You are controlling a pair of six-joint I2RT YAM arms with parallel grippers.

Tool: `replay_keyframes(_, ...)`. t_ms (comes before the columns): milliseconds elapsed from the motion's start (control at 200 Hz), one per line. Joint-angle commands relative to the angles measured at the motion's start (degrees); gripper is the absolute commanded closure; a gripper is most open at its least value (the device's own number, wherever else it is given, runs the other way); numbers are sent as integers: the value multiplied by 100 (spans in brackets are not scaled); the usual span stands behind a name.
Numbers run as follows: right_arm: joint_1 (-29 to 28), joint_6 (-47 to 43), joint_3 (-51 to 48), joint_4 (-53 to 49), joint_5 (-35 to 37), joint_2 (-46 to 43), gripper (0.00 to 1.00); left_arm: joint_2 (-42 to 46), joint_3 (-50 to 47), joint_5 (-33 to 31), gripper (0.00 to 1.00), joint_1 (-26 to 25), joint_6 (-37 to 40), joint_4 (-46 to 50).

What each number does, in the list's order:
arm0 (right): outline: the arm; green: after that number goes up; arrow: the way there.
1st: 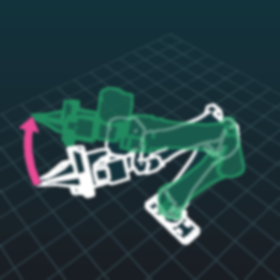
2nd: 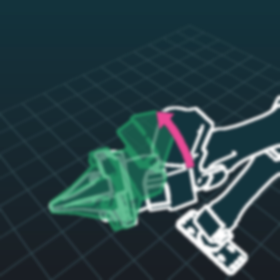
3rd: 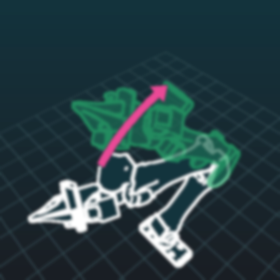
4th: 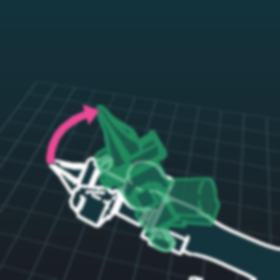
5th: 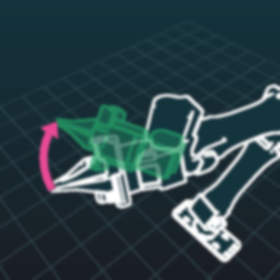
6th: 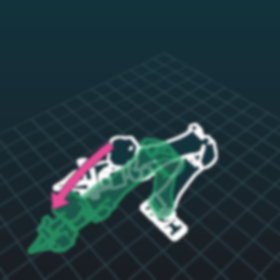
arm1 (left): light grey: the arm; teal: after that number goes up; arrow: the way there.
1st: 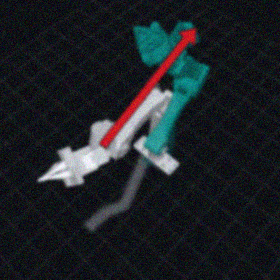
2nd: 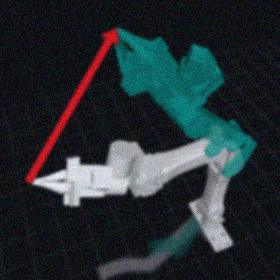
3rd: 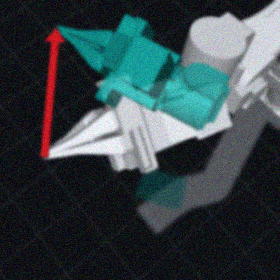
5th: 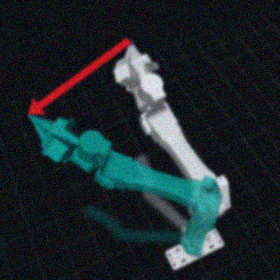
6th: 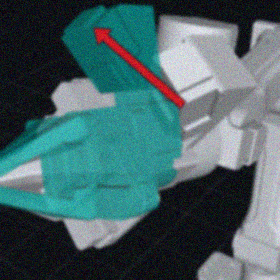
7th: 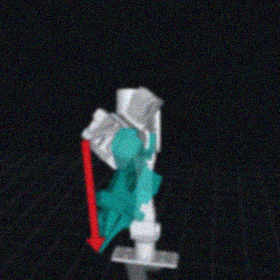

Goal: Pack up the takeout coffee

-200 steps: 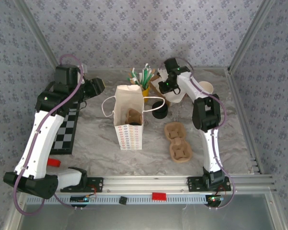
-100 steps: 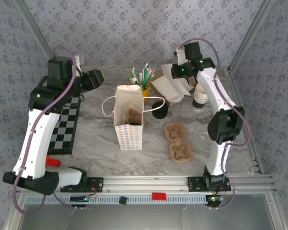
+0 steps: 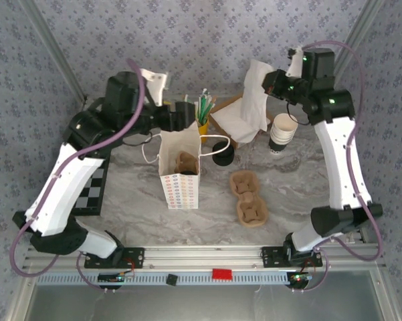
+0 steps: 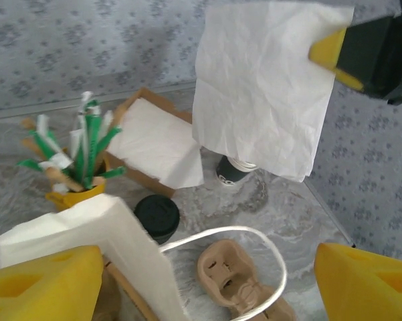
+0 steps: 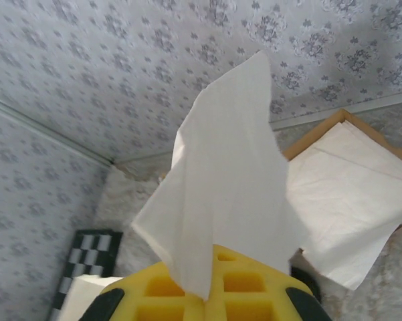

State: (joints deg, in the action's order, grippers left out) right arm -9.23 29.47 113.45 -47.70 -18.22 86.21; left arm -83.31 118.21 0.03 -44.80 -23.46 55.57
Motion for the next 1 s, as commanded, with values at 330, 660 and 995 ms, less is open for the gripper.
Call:
replay_keyframes(330,-390,1965,-932,665,338,-1232,100,-1645,852,-1049,5,-1526,1221,-1529)
replay_keyframes(660,-483,2212,-1159,989,469,-1397,100,-2814,1982,-1389,10,-1638,908,-1218)
replay_keyframes(995,-264,2305,-1232,1108,319,-1405,100,-3086,2127,-1664,50,-1638,683,-1021)
